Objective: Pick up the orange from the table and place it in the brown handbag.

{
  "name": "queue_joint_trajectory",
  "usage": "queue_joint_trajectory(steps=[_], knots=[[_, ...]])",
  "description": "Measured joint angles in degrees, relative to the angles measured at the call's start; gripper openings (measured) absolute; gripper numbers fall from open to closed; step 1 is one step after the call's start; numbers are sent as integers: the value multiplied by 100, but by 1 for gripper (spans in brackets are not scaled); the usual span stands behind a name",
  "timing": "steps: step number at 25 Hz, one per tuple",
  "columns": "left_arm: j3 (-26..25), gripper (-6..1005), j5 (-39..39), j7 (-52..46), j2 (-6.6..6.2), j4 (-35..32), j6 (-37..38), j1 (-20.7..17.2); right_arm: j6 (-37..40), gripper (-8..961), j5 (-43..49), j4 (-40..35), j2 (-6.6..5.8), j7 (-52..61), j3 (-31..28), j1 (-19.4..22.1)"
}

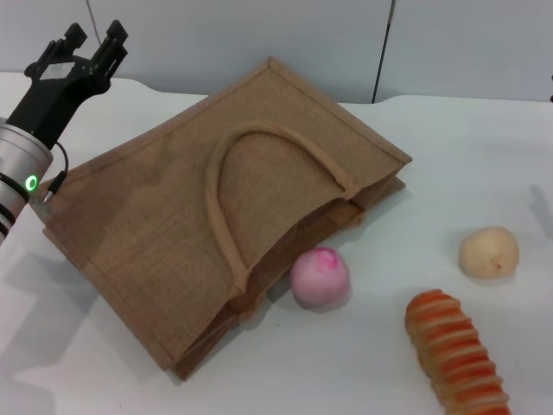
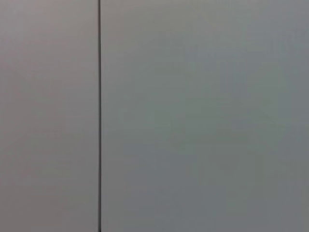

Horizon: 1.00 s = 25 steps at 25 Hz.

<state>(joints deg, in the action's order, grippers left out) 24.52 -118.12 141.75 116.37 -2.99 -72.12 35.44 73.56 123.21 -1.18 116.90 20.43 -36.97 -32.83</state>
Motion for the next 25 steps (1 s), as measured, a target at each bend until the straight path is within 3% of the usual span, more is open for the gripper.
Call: queue_joint_trajectory(steps=[25], knots=[[0,691,-43,6,0,19,-7,-18,-96,752,1,4,-9,-4,-13,-9]])
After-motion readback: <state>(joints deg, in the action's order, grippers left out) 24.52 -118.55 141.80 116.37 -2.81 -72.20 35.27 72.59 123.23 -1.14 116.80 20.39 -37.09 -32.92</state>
